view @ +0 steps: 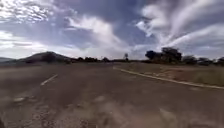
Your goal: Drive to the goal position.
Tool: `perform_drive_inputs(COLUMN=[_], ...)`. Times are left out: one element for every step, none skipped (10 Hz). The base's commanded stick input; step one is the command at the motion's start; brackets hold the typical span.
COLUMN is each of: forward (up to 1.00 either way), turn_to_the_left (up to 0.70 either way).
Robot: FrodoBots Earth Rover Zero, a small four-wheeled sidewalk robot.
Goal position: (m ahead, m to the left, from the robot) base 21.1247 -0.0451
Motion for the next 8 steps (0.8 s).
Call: perform_drive_inputs(forward=[1.0, 1.0, 1.0, 1.0, 1.0, 1.0, 1.0, 1.0], turn_to_the_left=[0.0, 0.0, 0.0, 0.0, 0.0, 0.0, 0.0, 0.0])
